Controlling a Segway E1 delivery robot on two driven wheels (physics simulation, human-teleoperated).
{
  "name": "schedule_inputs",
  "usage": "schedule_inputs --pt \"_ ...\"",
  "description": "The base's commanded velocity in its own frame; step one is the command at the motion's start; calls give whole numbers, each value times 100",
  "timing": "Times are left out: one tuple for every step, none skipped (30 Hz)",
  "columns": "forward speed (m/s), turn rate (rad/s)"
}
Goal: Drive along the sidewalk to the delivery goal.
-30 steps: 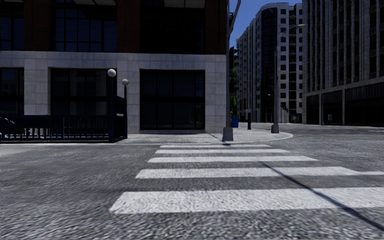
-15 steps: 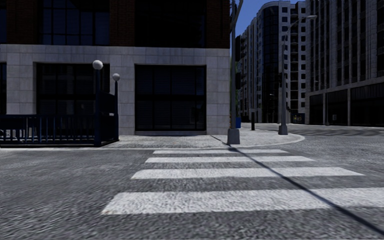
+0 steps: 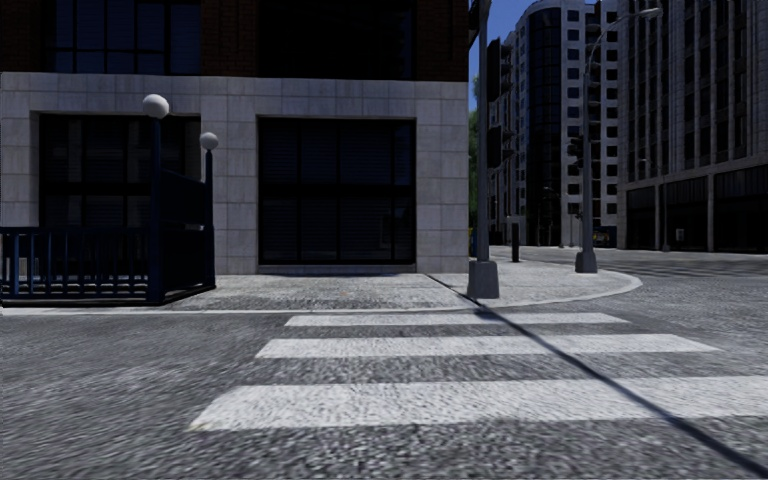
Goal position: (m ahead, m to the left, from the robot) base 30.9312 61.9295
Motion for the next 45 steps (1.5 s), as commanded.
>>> schedule_inputs --pt "200 0" --pt "200 0" --pt "200 0" --pt "200 0" --pt "200 0" --pt "200 0" --pt "200 0" --pt "200 0" --pt "200 0" --pt "200 0" --pt "200 0" --pt "200 0" --pt "200 0" --pt "200 0" --pt "200 0" --pt "200 0" --pt "200 0" --pt "200 0" --pt "200 0" --pt "200 0" --pt "200 0" --pt "200 0" --pt "200 0" --pt "200 0" --pt "200 0" --pt "200 0" --pt "200 0" --pt "200 0" --pt "200 0" --pt "200 0" --pt "200 0" --pt "200 0" --pt "200 0" --pt "200 0" --pt "200 0" --pt "200 0" --pt "200 0" --pt "200 0" --pt "200 0" --pt "200 0" --pt "200 0" --pt "200 0" --pt "200 0" --pt "200 0" --pt "200 0"
